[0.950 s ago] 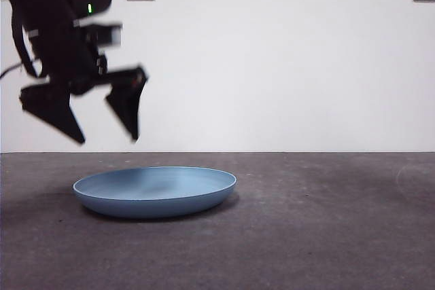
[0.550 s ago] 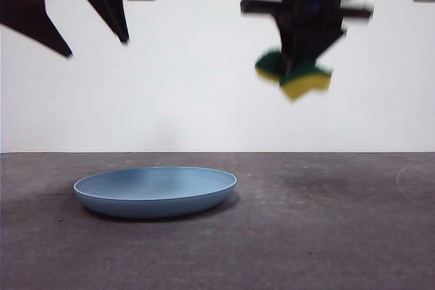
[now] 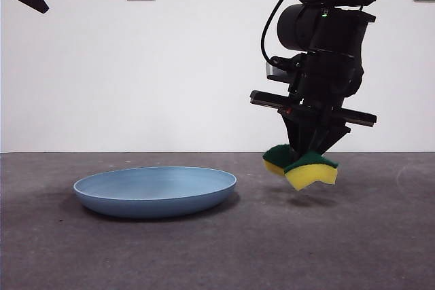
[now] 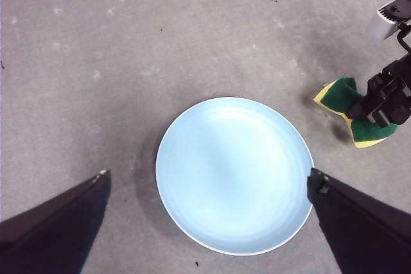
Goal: Pick up the plate,pick up the cloth,clean the plate with the cloth
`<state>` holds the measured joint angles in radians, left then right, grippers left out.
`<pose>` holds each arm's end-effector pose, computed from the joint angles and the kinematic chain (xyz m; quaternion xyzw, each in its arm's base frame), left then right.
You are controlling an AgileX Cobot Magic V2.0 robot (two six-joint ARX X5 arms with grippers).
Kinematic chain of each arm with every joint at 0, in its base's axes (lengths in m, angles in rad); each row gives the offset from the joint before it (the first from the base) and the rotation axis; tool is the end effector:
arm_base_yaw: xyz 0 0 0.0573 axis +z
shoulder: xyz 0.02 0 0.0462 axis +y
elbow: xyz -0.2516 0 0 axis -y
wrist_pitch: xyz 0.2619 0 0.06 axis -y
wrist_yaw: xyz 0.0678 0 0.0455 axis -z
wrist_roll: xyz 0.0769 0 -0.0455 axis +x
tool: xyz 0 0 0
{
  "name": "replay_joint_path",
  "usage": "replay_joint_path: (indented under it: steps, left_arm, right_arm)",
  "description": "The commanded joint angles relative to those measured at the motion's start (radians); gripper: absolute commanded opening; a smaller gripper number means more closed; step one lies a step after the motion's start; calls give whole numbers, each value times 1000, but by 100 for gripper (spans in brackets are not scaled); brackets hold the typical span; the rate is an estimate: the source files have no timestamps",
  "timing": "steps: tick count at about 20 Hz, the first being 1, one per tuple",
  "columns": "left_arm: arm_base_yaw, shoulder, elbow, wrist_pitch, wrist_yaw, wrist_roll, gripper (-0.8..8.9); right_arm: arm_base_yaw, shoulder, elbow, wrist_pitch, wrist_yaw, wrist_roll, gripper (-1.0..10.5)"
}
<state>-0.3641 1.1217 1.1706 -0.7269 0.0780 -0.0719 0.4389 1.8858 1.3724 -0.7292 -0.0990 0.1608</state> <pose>0.2613 -0.1060 0.3123 0.0143 0.3364 -0.1948 0.9212 0.3607 0.1777 0.1297 -0.0352 0.5892 0.1693 0.7893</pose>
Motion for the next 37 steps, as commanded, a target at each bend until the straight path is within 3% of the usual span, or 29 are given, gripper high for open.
replay_joint_path:
  steps: [1, 2, 3, 5, 6, 8, 13, 15, 17, 18, 19, 20, 29, 33, 37]
  left_arm:
    - [-1, 0, -5, 0, 2, -6, 552]
    - [-1, 0, -5, 0, 2, -5, 552]
    - [-1, 0, -5, 0, 2, -5, 552]
    - [-1, 0, -5, 0, 2, -3, 552]
    - [-1, 0, -5, 0, 2, -3, 552]
    - [-1, 0, -5, 0, 2, -3, 552]
    - [-1, 0, -5, 1, 2, -2, 552]
    - [-1, 1, -5, 3, 0, -2, 532]
    - [-1, 1, -5, 0, -28, -3, 440]
    - [-1, 1, -5, -3, -47, -2, 362]
    - [-1, 1, -5, -7, -61, 9, 202]
    - [-1, 1, -5, -12, -63, 32, 29]
    - [-1, -2, -5, 11, -103, 77, -8]
    - [-3, -64, -64, 109, -103, 76, -8]
    - [-9, -246, -280, 294, -108, 57, -8]
  right_arm:
    - [0, 9, -4, 2, -3, -27, 8]
    - [0, 9, -4, 0, -3, -31, 47]
    - [-1, 9, -4, -1, -3, -31, 188]
    - [-1, 9, -4, -1, 4, -29, 609]
    - [-1, 9, -4, -1, 10, -23, 697]
    - [0, 9, -4, -3, 50, -19, 717]
    - [0, 5, -4, -5, 53, -19, 716]
    - [0, -8, -3, -5, 53, -19, 680]
    - [3, -34, -4, -6, 53, -20, 420]
    - [8, -50, -4, -8, 53, -21, 264]
    - [12, -71, -4, -13, 53, -33, 83]
    - [17, -86, -4, -13, 53, -49, -26]
    - [95, -307, -75, 103, 89, -71, -11]
    - [134, -555, -234, 248, 135, -84, -11]
    - [134, -856, -484, 386, 209, -72, -11]
